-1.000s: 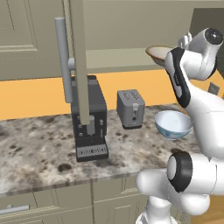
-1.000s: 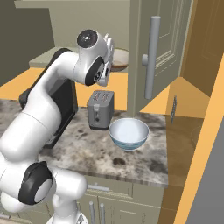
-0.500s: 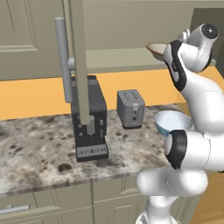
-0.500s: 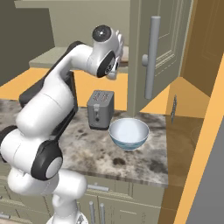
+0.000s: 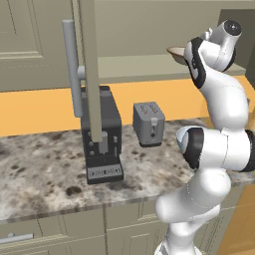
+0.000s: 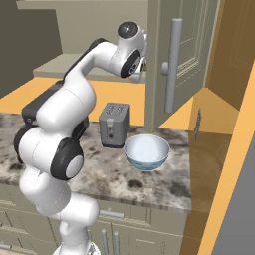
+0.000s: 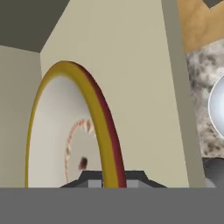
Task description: Open the cabinet. Pick the bowls from the counter and place them in the cabinet. Then close the cabinet.
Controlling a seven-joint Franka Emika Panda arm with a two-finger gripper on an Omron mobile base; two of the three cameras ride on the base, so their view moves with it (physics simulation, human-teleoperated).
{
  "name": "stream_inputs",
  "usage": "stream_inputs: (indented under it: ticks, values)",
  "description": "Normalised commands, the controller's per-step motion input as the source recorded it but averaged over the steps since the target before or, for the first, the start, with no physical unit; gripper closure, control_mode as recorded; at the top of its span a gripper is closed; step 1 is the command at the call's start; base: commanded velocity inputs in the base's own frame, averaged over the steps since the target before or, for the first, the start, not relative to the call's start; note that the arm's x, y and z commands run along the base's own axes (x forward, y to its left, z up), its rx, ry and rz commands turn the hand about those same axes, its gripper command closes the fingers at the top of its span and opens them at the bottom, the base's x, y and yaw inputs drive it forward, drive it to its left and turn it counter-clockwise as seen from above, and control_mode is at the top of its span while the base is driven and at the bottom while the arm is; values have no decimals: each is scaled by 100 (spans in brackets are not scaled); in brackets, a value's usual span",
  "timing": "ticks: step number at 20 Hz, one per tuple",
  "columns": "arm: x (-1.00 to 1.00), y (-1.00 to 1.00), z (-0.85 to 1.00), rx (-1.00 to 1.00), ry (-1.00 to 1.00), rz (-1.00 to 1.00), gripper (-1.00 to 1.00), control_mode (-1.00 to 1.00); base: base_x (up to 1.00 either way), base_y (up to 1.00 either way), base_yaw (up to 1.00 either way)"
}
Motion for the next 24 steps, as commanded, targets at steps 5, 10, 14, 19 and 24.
stream_inputs:
  ticks: [5, 10, 14, 19, 24]
  values:
    - [34, -30, -11, 0, 0, 0, 100, -100, 0, 0, 0]
    - [31, -34, -4, 0, 0, 0, 100, -100, 0, 0, 0]
    - [34, -35, -9, 0, 0, 0, 100, -100, 0, 0, 0]
    - [31, -30, -18, 0, 0, 0, 100, -100, 0, 0, 0]
    - [8, -10, -12, 0, 0, 0, 100, -100, 0, 0, 0]
